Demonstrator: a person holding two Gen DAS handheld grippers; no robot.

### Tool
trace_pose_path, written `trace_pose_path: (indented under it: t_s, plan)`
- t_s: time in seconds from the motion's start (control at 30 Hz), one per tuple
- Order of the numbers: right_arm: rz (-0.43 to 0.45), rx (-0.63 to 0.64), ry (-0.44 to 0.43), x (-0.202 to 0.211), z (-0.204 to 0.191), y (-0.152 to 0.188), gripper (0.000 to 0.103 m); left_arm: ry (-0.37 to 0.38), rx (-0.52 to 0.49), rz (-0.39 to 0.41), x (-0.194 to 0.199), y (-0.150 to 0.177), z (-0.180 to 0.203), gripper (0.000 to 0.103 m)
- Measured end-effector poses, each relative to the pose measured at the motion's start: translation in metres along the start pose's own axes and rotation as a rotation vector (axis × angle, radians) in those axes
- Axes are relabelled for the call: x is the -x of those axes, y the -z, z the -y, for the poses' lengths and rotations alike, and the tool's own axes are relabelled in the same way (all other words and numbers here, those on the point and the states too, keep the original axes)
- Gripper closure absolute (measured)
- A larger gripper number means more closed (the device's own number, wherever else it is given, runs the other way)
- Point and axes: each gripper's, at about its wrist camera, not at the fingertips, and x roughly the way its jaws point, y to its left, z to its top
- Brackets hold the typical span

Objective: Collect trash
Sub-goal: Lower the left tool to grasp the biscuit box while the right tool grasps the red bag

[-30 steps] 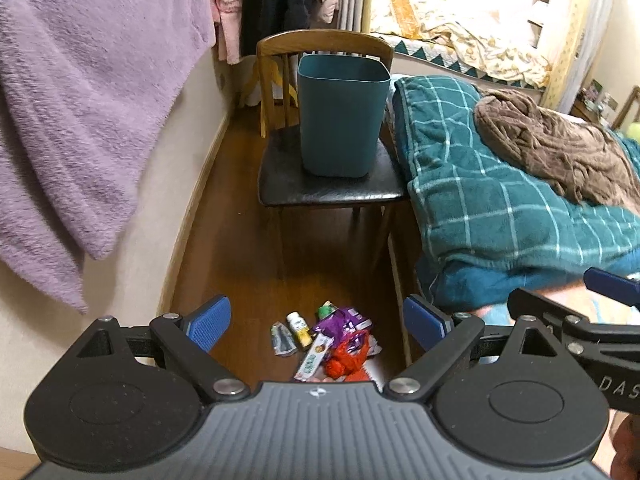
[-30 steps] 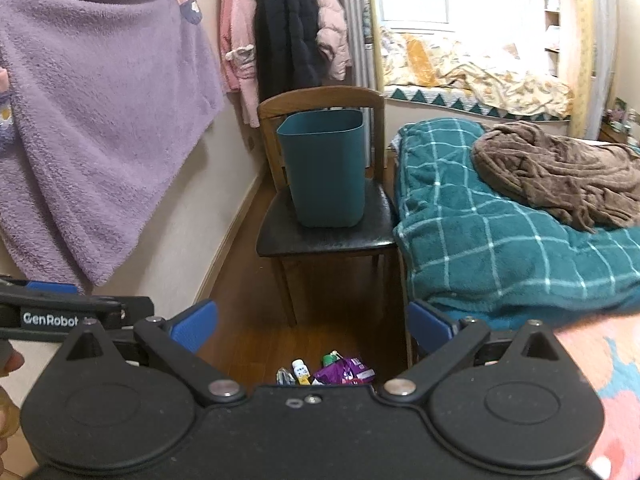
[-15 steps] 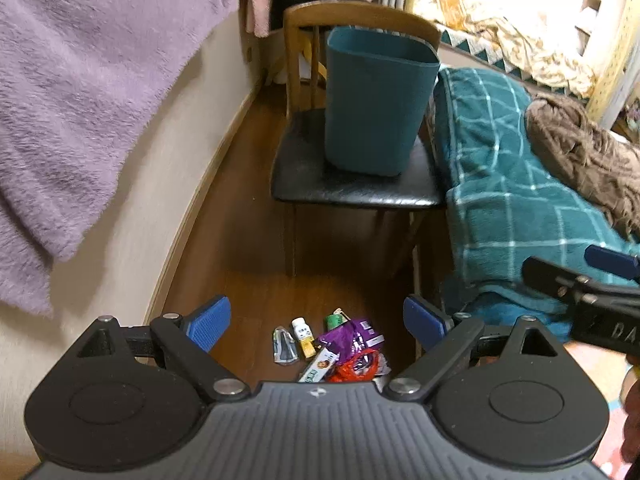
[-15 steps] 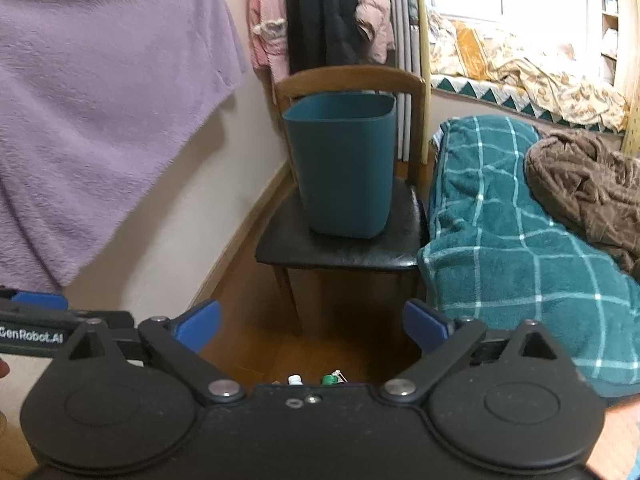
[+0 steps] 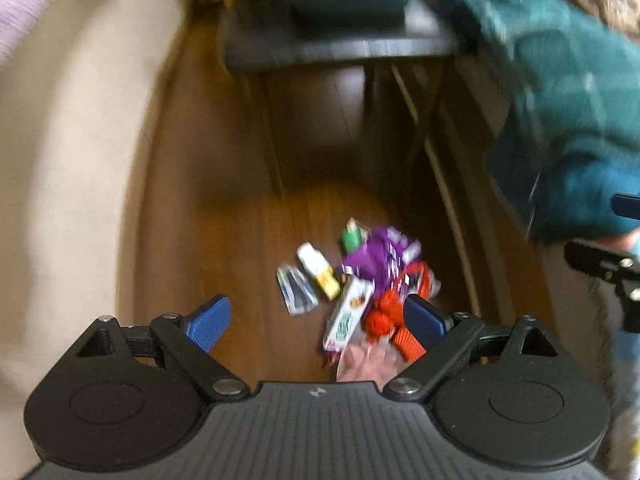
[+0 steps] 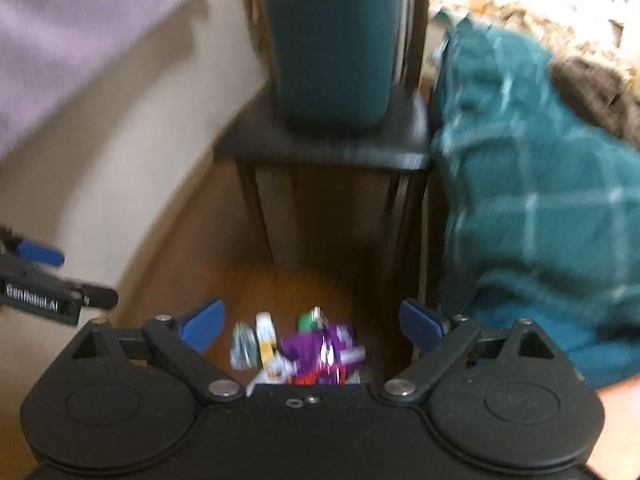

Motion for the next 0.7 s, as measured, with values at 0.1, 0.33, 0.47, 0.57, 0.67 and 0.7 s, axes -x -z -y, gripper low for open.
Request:
trace_pose_path:
  t_s: [0.1, 0.33, 0.47, 0.57, 0.67, 0.7]
  plan:
    - [-0.093, 0.041, -0.003, -0.062, 0.001, 0.04, 0.016, 0.015, -0.014, -0.052, -0.067, 0.015, 0.007, 0.009]
    - [-0.24, 0.073, -0.053, -0.201, 0.005, 0.132, 0.02, 0.007, -0.043, -0.134, -0.212, 0.049, 0.028, 0.009]
    - [-0.295, 0.06, -0.085, -0.264, 0.001, 0.176, 0.023, 0.026, -0.042, -0.155, -0.276, 0.057, 0.033, 0.009]
    - [-0.353, 0.049, -0.095, -0.308, -0.003, 0.206, 0.028, 0.037, -0.047, -0.173, -0.32, 0.06, 0.039, 0.009]
    - [-0.394, -0.004, -0.111, -0.349, -0.003, 0.231, 0.031, 0.034, -0.059, -0.189, -0.356, 0.064, 0.043, 0.009]
    - [-0.401, -0.027, -0.107, -0.362, -0.003, 0.237, 0.031, 0.03, -0.06, -0.191, -0.367, 0.065, 0.043, 0.01]
